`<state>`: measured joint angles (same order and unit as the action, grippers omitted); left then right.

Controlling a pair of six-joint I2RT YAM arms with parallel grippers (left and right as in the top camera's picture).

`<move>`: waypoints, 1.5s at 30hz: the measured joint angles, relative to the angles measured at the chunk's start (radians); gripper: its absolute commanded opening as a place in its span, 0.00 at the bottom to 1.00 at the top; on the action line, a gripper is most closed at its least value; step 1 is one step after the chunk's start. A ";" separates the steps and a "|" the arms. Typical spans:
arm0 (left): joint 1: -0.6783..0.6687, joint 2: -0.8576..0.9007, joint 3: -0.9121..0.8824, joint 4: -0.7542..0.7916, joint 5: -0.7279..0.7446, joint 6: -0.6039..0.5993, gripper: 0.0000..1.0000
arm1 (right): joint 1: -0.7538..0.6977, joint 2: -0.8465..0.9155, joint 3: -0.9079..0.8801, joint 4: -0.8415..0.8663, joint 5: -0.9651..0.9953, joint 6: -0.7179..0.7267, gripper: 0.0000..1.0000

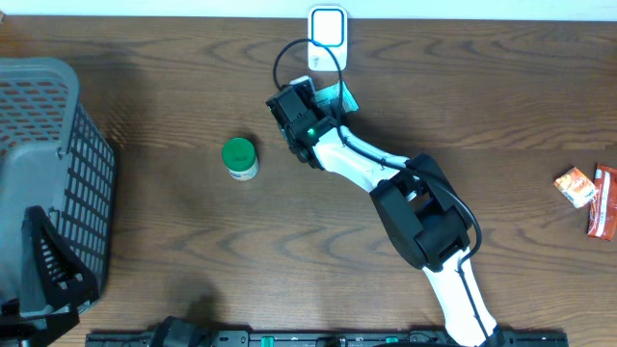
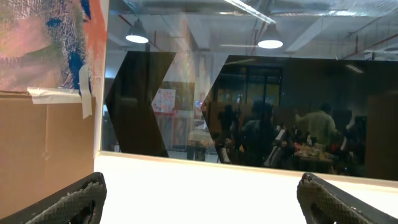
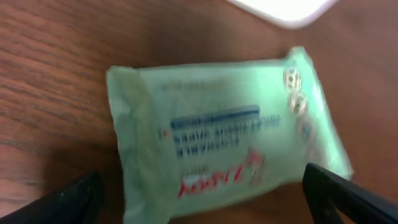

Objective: Scan the item barcode

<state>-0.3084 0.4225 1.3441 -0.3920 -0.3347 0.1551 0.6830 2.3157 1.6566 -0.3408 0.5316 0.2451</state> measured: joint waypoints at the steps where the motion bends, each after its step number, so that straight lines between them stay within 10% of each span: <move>1: 0.000 0.000 0.000 0.000 0.000 0.000 0.98 | 0.000 0.000 0.001 -0.011 -0.005 0.052 0.99; 13: 0.000 0.000 0.000 -0.002 0.000 0.000 0.98 | -0.016 0.000 0.122 -0.199 -0.294 0.778 0.99; 40: 0.000 0.000 0.000 -0.020 0.000 0.000 0.98 | -0.016 0.100 0.200 -0.023 -0.131 1.151 0.99; 43: 0.000 0.000 0.000 -0.028 0.000 0.000 0.98 | -0.013 0.115 0.210 -0.010 -0.089 1.166 0.72; 45: 0.000 0.000 0.000 -0.036 0.000 0.000 0.98 | -0.012 0.121 0.210 -0.027 -0.070 1.163 0.25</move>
<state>-0.3084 0.4225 1.3441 -0.4278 -0.3347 0.1551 0.6708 2.4367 1.8664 -0.3683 0.4618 1.4082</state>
